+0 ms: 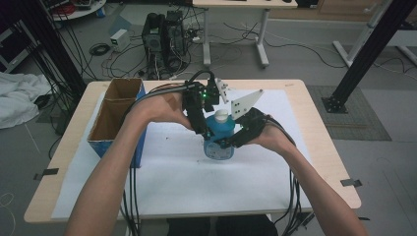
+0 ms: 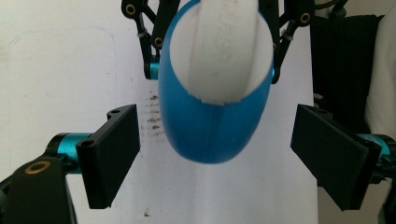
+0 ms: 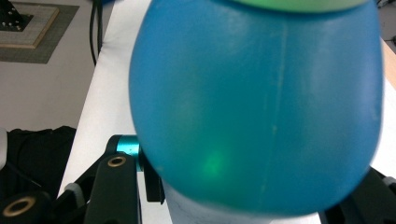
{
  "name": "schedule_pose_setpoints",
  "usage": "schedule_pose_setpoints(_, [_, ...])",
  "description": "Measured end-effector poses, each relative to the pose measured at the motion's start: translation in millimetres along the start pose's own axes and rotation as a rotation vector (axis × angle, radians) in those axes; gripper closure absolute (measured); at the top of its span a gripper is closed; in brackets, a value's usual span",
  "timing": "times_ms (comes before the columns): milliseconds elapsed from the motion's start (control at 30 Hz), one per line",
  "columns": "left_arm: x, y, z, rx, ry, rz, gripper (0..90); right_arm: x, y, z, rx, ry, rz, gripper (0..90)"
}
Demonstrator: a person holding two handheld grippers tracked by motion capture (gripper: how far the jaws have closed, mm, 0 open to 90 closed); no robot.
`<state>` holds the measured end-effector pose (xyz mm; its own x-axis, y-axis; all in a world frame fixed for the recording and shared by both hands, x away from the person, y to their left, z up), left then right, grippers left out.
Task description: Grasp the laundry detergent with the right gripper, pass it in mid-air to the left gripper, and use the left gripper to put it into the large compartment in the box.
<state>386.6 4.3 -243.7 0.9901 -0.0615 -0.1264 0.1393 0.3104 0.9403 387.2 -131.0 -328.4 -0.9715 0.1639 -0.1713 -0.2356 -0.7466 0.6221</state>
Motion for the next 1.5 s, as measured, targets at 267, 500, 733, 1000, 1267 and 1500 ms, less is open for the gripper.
schedule_pose_setpoints(267, [2.6, -9.4, 1.8, -0.031, -0.001, -0.008, 15.9, 0.4, -2.7, 1.7, -0.007, 0.003, 0.000, 45.0])
schedule_pose_setpoints(500, [4.0, -12.8, 1.1, -0.038, 0.003, -0.014, 17.6, -1.2, -4.1, 1.9, -0.017, 0.012, -0.001, 45.0])
schedule_pose_setpoints(733, [4.0, -11.4, -0.4, -0.051, 0.004, -0.016, 20.1, 1.9, -2.0, 1.5, -0.001, -0.047, 0.001, 44.9])
schedule_pose_setpoints(1000, [3.5, -13.6, 0.9, -0.059, 0.007, -0.019, 22.3, 0.1, -2.3, 1.2, -0.001, -0.022, -0.003, 45.0])
schedule_pose_setpoints(1267, [5.2, -15.5, 1.0, -0.062, 0.008, -0.029, 26.4, 0.7, -4.1, 0.5, 0.006, -0.020, 0.001, 44.9])
schedule_pose_setpoints(1500, [6.5, -16.3, 0.0, -0.068, 0.019, -0.030, 29.2, -1.1, -6.9, 0.8, -0.016, 0.010, 0.003, 44.9])
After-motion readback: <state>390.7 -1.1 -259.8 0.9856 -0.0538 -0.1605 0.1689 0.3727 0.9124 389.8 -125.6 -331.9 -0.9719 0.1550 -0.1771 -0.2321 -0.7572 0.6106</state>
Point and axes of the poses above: each handheld gripper's, and its own axes: y roughly backward along the jaws, z roughly out of its top, x roughly to its left, the point moved 3 cm from there along -y, roughly forward along the jaws, and after that the axes turned 11 degrees about -z, right-handed, at the moved point
